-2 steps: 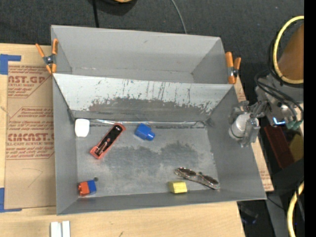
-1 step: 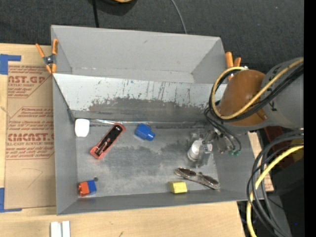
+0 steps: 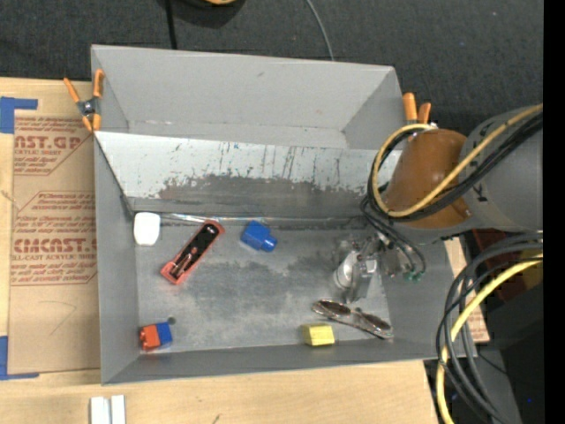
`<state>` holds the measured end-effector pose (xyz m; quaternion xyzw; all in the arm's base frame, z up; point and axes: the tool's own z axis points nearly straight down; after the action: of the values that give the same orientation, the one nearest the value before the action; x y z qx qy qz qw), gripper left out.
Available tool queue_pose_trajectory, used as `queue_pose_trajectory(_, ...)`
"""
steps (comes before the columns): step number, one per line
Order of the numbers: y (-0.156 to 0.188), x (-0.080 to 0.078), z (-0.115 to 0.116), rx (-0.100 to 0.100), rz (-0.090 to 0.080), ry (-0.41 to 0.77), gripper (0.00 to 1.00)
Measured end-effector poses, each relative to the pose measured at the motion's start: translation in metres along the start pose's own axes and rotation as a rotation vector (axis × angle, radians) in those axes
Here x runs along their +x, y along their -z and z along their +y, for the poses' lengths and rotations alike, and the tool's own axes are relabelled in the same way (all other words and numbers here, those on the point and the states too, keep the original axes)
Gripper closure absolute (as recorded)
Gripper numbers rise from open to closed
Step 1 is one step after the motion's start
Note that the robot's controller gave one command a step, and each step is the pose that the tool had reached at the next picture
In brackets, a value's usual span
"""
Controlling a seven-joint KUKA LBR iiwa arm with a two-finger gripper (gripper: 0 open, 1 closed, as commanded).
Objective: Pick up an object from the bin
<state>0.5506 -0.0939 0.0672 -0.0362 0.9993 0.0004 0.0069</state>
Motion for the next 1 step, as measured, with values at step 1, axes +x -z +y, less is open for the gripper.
queue_pose_trajectory(1,0.0905,0.0016,0.0457,0.0,-0.007,0.055,1.0)
